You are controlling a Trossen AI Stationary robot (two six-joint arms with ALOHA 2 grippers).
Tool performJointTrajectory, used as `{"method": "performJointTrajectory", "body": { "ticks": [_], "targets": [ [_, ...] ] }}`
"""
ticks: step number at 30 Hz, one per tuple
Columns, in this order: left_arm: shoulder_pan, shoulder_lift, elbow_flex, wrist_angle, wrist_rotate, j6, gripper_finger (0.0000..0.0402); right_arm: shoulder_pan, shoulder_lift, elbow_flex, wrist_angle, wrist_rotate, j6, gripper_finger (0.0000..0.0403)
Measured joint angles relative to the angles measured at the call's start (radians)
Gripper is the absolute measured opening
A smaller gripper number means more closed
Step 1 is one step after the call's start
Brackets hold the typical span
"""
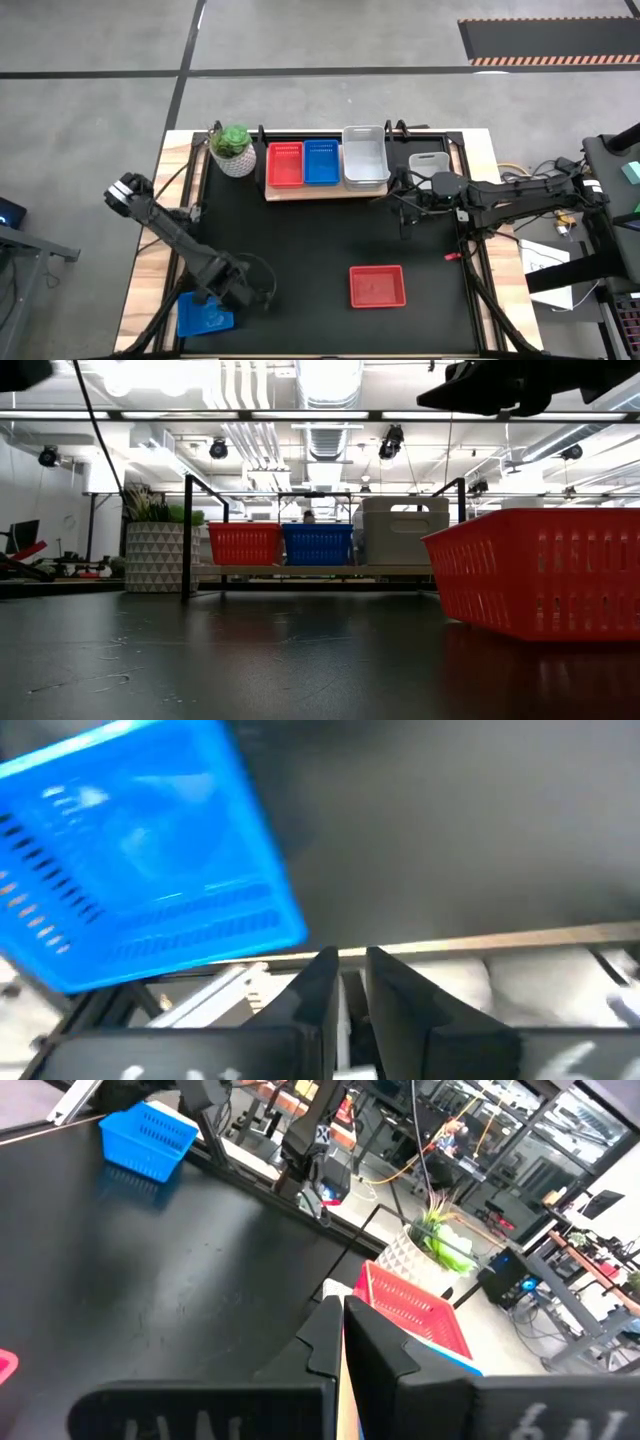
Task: Stack baskets on shelf by color
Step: Stack the blue basket on top of the blue basket on the shelf
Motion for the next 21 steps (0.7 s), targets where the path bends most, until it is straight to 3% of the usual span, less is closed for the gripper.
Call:
{"method": "performJointTrajectory", "body": {
  "ticks": [3,11,21],
  "targets": [
    [-0.041,0.016,-0.006,-0.019,0.000,-0.068,0.0037,0.000,0.000,0.000,0.000,0.000,0.000,0.0009],
    [-0.064,0.021,-0.050,-0.028,-0.087,-0.058,0.0043,0.000,0.000,0.000,0.001,0.000,0.001,0.0009],
    [-0.066,0.021,-0.052,-0.089,-0.110,-0.037,0.0132,0.000,0.000,0.000,-0.013,0.000,0.002,0.0009]
  ]
}}
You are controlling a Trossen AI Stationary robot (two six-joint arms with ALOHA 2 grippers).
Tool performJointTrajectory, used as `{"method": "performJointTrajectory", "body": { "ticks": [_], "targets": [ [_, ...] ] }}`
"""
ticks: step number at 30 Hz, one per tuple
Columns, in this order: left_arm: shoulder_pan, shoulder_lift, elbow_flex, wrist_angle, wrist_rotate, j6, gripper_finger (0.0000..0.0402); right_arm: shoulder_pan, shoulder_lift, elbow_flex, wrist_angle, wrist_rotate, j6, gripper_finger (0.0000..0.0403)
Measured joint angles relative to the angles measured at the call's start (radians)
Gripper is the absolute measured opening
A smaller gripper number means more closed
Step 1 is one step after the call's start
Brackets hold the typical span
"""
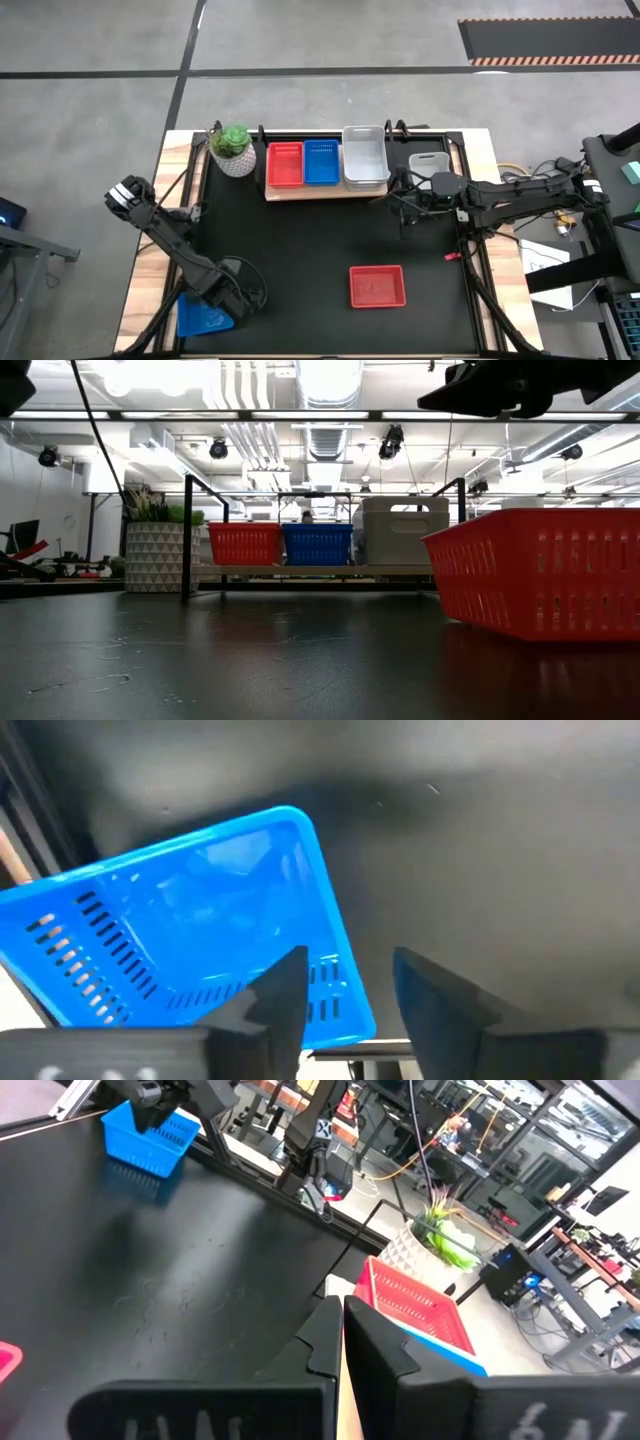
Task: Stack baskets on shelf by color
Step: Stack the blue basket on top of the blue basket on the shelf
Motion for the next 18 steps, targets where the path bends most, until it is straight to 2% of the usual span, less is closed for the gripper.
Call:
{"method": "performJointTrajectory", "body": {
  "ticks": [6,18],
  "targets": [
    [0.000,-0.001,-0.017,0.013,-0.013,0.002,0.0166,0.000,0.000,0.000,-0.001,0.000,0.000,0.0009],
    [0.001,-0.002,-0.148,0.168,-0.019,0.001,0.0161,0.000,0.000,0.000,-0.009,0.000,0.001,0.0009]
  ]
}}
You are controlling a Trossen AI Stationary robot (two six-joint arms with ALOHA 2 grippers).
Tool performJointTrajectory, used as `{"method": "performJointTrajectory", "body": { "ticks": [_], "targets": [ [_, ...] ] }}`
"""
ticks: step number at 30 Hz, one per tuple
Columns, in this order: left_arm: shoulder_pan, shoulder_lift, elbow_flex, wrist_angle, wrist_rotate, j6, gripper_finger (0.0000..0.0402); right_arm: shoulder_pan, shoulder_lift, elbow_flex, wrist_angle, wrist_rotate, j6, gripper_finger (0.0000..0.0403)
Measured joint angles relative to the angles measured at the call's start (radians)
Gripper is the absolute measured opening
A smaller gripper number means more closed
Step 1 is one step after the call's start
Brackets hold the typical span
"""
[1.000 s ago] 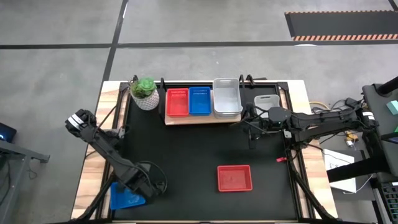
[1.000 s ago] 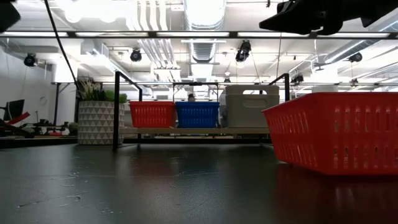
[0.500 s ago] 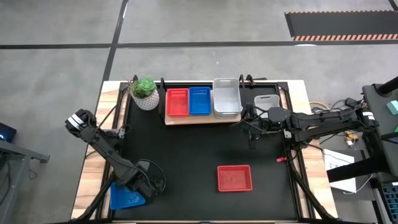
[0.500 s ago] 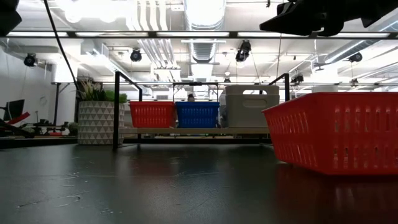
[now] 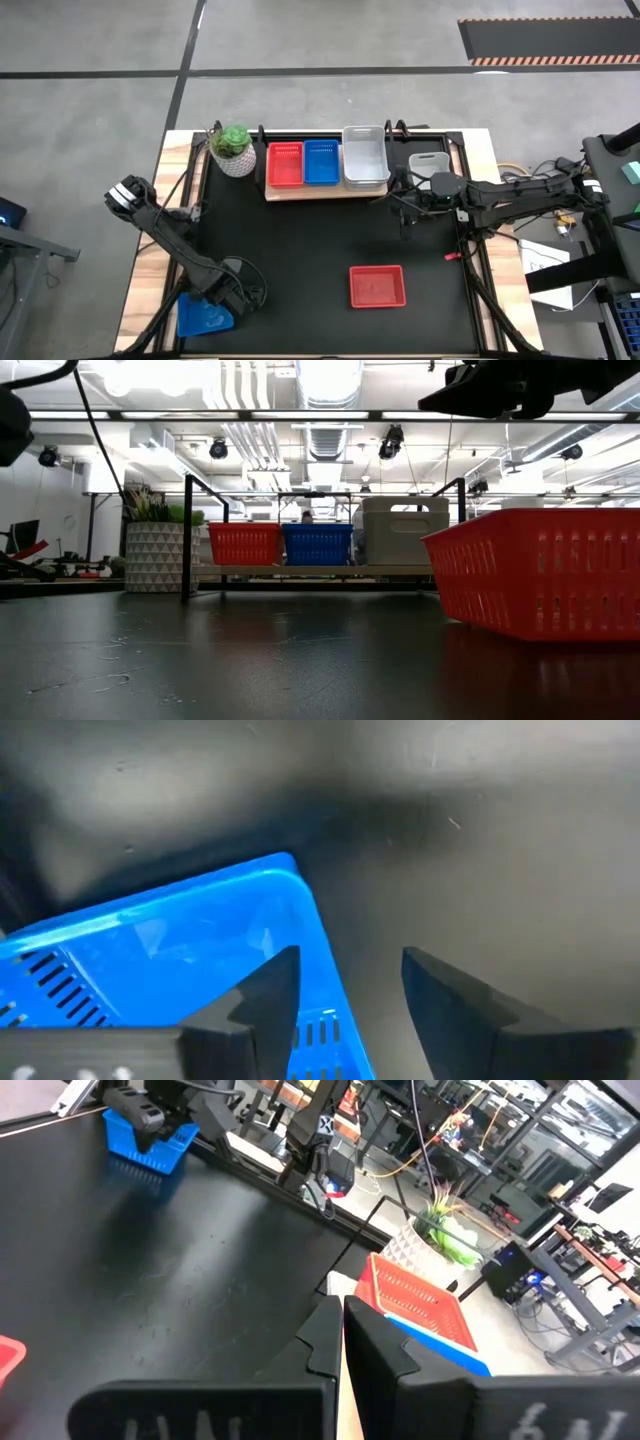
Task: Stack baskets on shelf by color
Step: Stack the blue basket on top of the blue basket on the shelf
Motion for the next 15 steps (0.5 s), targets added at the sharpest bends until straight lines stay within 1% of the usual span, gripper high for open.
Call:
{"method": "performJointTrajectory", "body": {
  "ticks": [4,13,15],
  "targets": [
    [0.000,0.000,-0.003,-0.001,0.000,0.000,0.0129,0.000,0.000,0.000,-0.004,0.000,0.011,0.0009],
    [0.000,0.000,-0.004,-0.001,0.003,0.004,0.0017,0.000,0.000,0.000,-0.025,0.000,0.017,0.0009],
    [0.000,0.000,-0.004,0.006,0.006,0.005,0.0006,0.000,0.000,0.000,-0.030,0.000,0.018,0.0009]
  ]
}}
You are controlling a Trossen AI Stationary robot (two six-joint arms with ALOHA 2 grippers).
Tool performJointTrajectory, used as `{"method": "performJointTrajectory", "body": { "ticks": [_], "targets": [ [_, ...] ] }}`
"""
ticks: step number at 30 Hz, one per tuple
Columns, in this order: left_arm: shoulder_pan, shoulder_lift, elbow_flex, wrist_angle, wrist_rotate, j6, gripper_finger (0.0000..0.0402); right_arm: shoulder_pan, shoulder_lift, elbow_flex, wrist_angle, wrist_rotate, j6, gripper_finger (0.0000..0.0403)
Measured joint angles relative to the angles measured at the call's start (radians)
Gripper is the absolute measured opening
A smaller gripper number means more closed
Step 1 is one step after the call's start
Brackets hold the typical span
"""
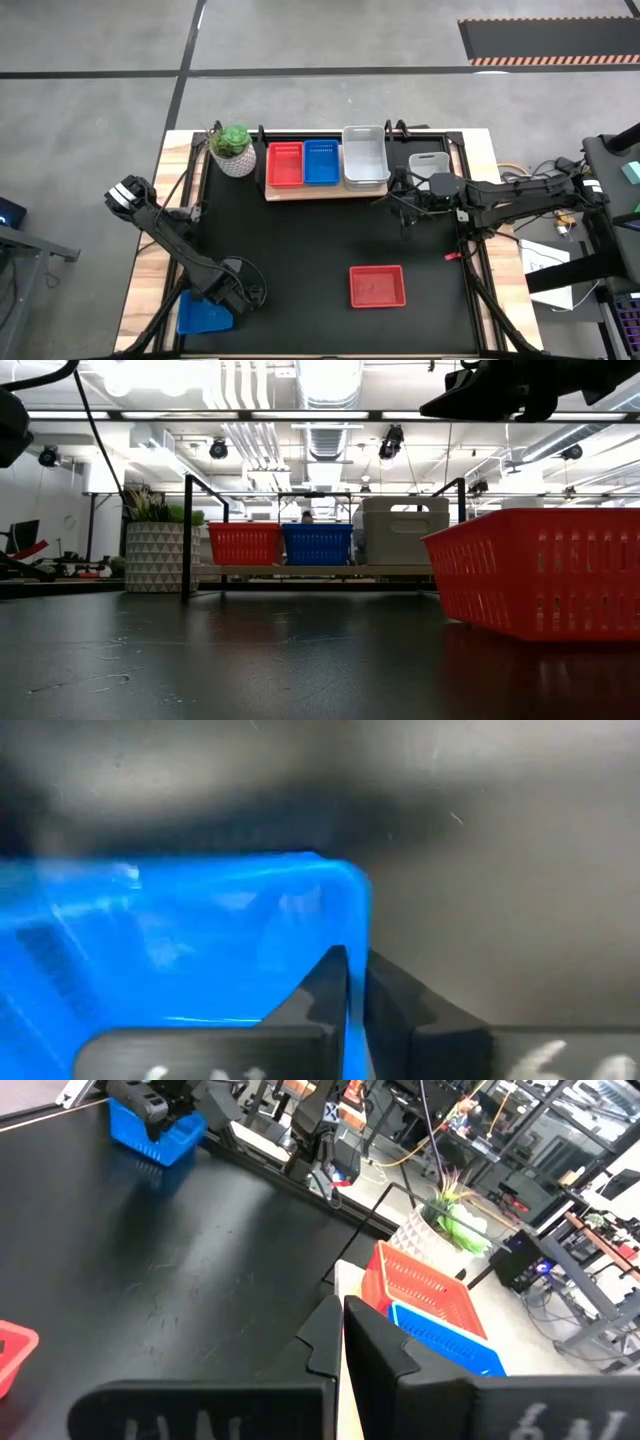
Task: Stack baskets on shelf by color
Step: Stack the blue basket on top of the blue basket on the shelf
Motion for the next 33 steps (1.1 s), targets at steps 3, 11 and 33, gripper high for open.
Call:
{"method": "performJointTrajectory", "body": {
  "ticks": [3,11,33],
  "targets": [
    [0.007,0.000,0.004,-0.009,-0.004,0.048,0.0006,0.000,0.000,0.000,-0.001,0.000,0.006,0.0009],
    [0.053,0.000,0.129,-0.005,-0.007,0.427,0.0002,0.000,0.000,0.000,-0.016,0.000,0.008,0.0009],
    [0.273,0.133,0.764,-0.482,-0.350,1.299,0.0000,0.000,-0.065,0.000,-0.123,0.011,0.042,0.0009]
  ]
}}
